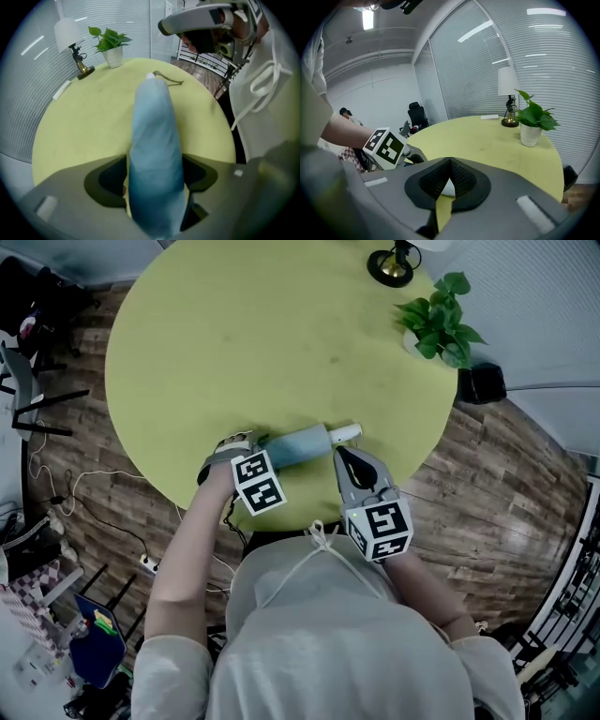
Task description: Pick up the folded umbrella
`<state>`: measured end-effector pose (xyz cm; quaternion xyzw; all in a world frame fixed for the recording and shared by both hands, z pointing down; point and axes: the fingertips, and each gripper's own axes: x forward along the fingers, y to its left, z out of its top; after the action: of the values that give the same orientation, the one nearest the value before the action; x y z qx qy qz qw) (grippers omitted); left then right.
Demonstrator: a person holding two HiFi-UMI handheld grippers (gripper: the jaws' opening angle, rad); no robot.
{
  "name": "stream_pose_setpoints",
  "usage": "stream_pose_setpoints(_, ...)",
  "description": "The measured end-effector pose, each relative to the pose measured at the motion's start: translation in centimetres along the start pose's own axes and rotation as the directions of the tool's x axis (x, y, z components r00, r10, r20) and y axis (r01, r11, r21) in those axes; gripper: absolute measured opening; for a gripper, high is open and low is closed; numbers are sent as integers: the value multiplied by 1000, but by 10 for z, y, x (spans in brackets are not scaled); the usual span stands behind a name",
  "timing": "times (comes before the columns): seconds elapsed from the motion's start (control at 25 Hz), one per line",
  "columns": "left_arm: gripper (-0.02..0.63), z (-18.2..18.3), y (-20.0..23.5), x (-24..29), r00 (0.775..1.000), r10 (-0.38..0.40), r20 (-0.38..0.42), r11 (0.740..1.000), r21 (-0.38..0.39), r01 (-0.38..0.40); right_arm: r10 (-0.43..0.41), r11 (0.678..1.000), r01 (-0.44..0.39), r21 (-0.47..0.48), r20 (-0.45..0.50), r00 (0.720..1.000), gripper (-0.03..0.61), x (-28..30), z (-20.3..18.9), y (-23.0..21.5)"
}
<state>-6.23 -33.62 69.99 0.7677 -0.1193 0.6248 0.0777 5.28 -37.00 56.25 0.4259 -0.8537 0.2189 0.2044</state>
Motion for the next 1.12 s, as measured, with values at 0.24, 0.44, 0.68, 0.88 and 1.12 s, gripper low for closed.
stream_pose_setpoints(0.24,304,-1,-6,4,997,-78,4,997,-12,78,-5,1000,5,0,0,1000,-1,1,1,-1)
stream_pose_setpoints(0.44,293,0,-6,3,997,-72,2,997,8,72,-21,1000,21,-6,-3,1000,0,-2,2,0)
stream_pose_setpoints(0.68,287,2,-3,-3,1000,-18,14,999,36,17,-52,999,52,-16,-4,999,0,-13,5,-2)
stream_pose_setpoints(0.88,284,13,9,-20,993,57,100,997,-55,-52,-78,997,78,-17,16,997,0,-23,11,-5)
stream_pose_setpoints(1.12,284,30,33,-62,966,152,211,974,-200,-109,-79,996,81,-26,45,996,0,-29,22,-6)
